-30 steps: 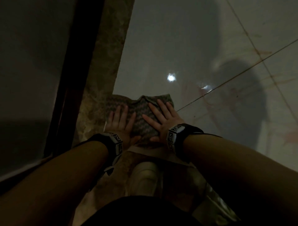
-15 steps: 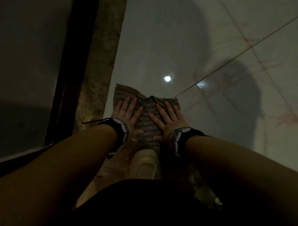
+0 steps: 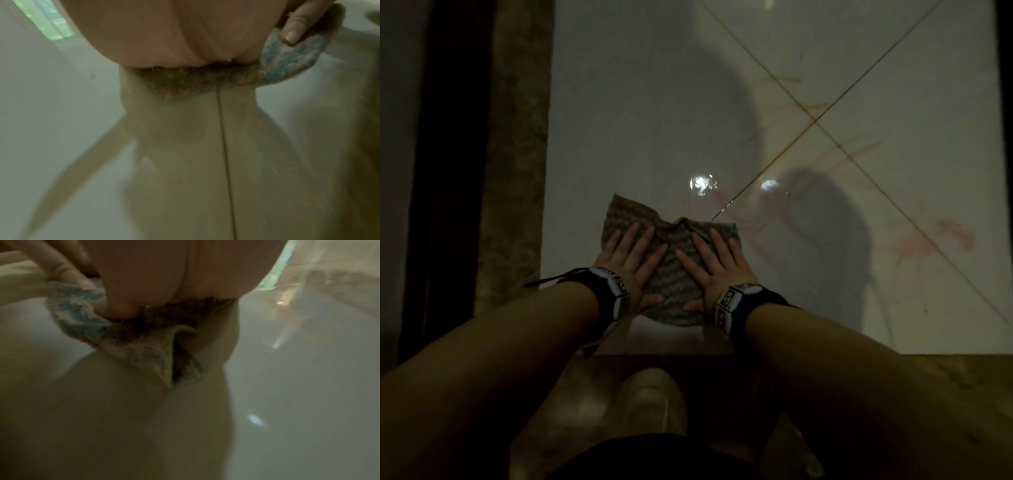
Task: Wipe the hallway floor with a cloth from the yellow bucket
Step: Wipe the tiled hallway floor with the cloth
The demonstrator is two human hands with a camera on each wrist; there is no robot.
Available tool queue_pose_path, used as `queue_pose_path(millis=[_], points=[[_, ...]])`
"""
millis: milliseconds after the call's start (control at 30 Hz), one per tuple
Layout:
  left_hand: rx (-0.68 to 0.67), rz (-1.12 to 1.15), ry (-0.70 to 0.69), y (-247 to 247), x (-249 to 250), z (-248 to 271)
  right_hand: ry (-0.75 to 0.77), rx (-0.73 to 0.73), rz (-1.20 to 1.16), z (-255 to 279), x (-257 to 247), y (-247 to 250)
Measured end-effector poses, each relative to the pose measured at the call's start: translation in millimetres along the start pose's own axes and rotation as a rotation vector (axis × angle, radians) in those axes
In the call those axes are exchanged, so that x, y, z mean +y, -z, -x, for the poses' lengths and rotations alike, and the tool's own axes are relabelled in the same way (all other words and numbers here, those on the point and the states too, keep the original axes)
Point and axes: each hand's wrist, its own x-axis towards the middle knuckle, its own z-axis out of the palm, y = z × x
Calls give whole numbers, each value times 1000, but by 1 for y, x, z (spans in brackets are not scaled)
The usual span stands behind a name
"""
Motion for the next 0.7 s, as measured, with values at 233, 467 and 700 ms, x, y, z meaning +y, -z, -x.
queue_pose_path(millis=[233, 467, 700], points=[[65, 15, 22, 37, -8, -49, -28, 47, -13, -32, 48, 33], [69, -46, 206, 84, -25, -107, -44, 75, -26, -74, 96, 83], [-74, -14, 373, 137, -43, -169, -85, 135, -48, -120, 149, 133]])
